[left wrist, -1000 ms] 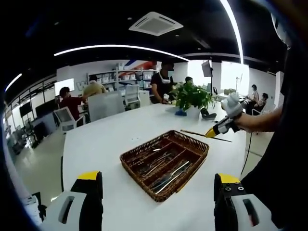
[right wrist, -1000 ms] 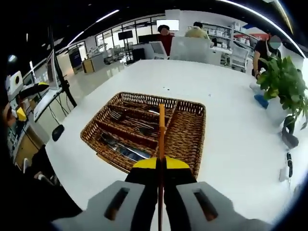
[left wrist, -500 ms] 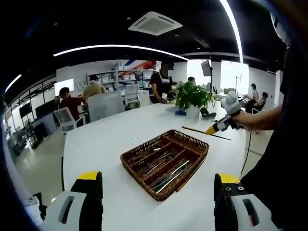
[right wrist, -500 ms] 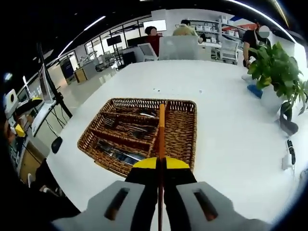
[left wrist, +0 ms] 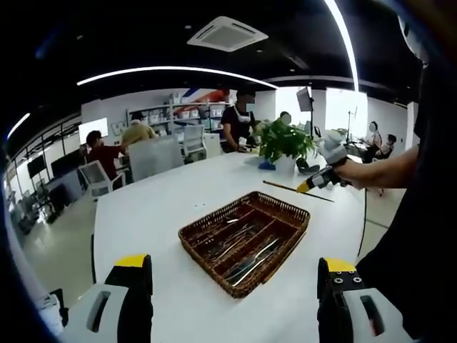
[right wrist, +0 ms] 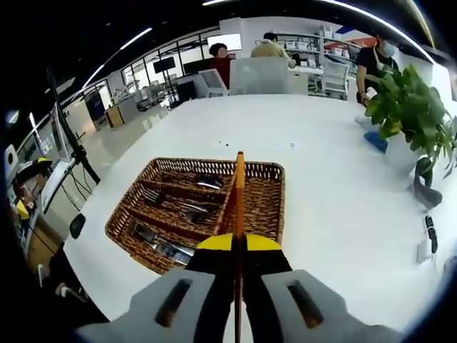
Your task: Arrange the knives, forks, and spoons in their matching storage slots by inserting each utensil handle-first until every utensil is classified and aligned in the correct compartment
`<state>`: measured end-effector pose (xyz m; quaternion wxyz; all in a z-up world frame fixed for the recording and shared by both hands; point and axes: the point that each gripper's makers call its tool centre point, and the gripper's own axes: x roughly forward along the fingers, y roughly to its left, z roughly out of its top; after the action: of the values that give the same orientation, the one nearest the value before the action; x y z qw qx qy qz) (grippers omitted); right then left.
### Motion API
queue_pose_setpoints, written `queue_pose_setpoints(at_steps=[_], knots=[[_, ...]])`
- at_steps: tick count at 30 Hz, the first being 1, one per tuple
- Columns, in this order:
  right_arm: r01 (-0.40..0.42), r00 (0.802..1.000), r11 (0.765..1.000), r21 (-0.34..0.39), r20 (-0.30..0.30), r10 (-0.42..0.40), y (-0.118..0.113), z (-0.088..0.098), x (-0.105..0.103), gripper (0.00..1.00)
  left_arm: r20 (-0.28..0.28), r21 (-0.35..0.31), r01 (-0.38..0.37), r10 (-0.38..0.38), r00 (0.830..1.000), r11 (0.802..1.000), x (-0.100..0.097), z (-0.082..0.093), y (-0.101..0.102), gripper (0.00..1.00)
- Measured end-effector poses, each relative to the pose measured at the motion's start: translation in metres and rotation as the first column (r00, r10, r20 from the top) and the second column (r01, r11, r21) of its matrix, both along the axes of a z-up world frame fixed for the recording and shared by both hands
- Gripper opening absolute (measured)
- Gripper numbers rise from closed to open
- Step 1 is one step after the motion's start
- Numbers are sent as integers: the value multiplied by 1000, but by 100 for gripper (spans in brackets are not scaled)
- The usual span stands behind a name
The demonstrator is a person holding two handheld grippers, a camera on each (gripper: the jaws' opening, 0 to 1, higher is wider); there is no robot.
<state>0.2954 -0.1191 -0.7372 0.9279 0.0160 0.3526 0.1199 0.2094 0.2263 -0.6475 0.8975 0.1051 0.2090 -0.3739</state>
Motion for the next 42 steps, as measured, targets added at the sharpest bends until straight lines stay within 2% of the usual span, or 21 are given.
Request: queue_pose_setpoints(at_steps=[4, 15, 21, 33, 42], knots=[[1, 1000, 1000, -4, 9, -1, -2, 3, 12, 0, 1, -1, -11, 11, 1000, 1000, 2, 1, 6, 100], [4, 999, 1000, -2, 41, -4, 3, 11, 50, 0, -3, -1, -27, 27, 1000, 1000, -3, 5, 3, 100], [23, 998, 1000, 7, 55, -24, 1, 12, 71, 0, -2, 0, -37, 37, 999, 999, -4, 6, 9, 100], [44, 998, 999, 19, 47, -45, 3, 1, 79, 0, -8, 2, -57, 57, 998, 998, -2, 2, 19, 100], [54, 998, 999, 6, 28, -54, 5, -25, 74, 0, -11, 11, -60, 60, 998, 998, -2, 0, 21, 100]])
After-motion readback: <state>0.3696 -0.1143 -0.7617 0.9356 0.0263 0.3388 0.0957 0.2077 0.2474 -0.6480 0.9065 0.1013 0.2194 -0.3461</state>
